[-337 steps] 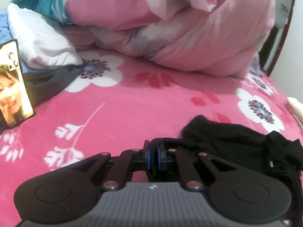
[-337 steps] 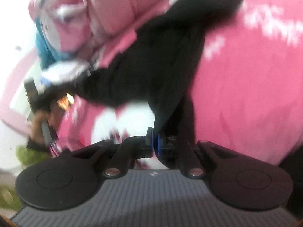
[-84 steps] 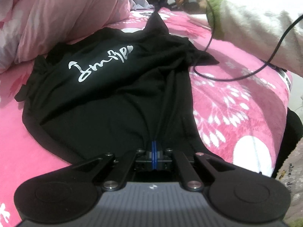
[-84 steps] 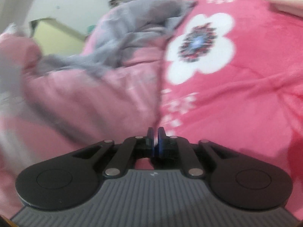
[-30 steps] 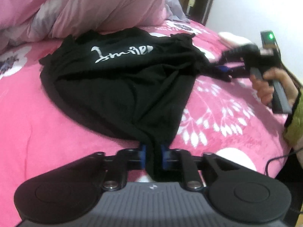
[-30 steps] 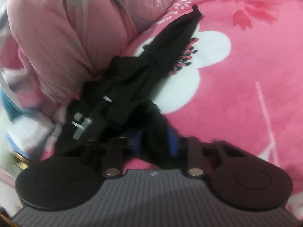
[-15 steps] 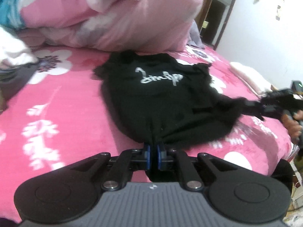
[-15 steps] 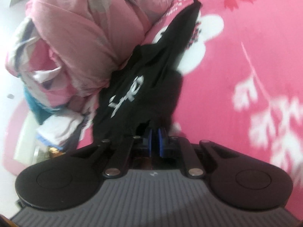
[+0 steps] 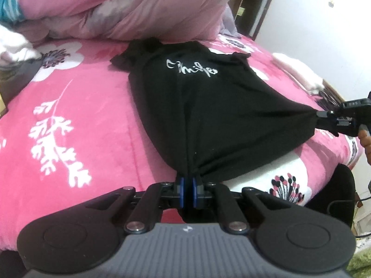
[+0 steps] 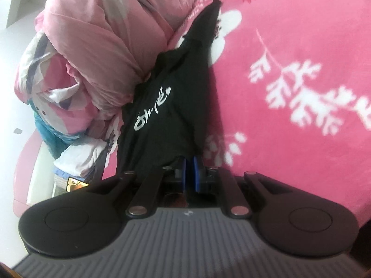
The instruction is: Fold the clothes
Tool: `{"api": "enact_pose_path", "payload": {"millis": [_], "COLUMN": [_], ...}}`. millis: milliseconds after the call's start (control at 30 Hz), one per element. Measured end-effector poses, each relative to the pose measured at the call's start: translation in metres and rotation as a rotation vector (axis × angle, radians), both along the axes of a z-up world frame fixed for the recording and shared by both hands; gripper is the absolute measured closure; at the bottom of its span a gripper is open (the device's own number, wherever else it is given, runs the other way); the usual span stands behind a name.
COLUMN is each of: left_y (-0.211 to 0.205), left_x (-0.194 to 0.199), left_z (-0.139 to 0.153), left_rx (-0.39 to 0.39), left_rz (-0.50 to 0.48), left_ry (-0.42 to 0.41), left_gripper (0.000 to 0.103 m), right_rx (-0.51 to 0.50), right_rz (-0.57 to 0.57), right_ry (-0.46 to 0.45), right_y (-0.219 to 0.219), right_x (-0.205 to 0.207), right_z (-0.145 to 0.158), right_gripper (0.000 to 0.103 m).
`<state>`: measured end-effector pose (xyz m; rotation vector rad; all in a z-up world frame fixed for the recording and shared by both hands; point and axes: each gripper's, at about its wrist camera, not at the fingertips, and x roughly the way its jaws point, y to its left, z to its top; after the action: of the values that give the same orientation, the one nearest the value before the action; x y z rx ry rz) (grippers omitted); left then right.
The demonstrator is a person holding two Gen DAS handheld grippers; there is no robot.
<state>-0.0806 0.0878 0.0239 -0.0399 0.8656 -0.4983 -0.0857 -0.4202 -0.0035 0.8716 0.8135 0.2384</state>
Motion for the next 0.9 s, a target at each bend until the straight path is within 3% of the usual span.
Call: {"api": "enact_pose_path", "payload": {"millis": [200,333,467,533,600,800,900], "left_y": [0.002,-0.001,0.008,0.016,0.026,0.034,0.019], "left_x": [0.007,0.003,0.005,0.002,-0.001,-0.001,0.001], "left_z": [-0.02,-0.025,-0.023,-0.017,-0.008,0.012,0.021], "left_rx": [-0.034,-0.035,-0.062,-0.082,-0.102,-0.085,-0.044], "left_rz": [-0.023,-0.048,-0.025,-0.009,0.004,0.049,0.023], "left_ry": [0.084,0.098,0.112,0.088,0.05,-0.035,-0.096], "left_gripper": [0.095,0.094,0.081,0.06,0.052,0.05,0.05], "right_rx": [-0.104,-0.134,-0.218,-0.285,-0.342,-0.38,-0.408], "right_rz": [0.002,-0.011,0.003,-0.003,-0.023,0.031,0.082], "right_ry": [0.072,0.09,0.086,0.075,0.047,-0.041,-0.062], "right_y": [-0.001,-0.004,-0.001,-0.002,-0.005,0.008,0.026], "right_x": [0.004,0.003,0.001,-0.003,-0.009,-0.005,0.002], "right_z": [-0.016,-0.025,-0.017,-0.006,0.007,0.026,0.024], "right_gripper": [0.098,0.097,0.091,0.089,0.084,0.072,0.071]}}
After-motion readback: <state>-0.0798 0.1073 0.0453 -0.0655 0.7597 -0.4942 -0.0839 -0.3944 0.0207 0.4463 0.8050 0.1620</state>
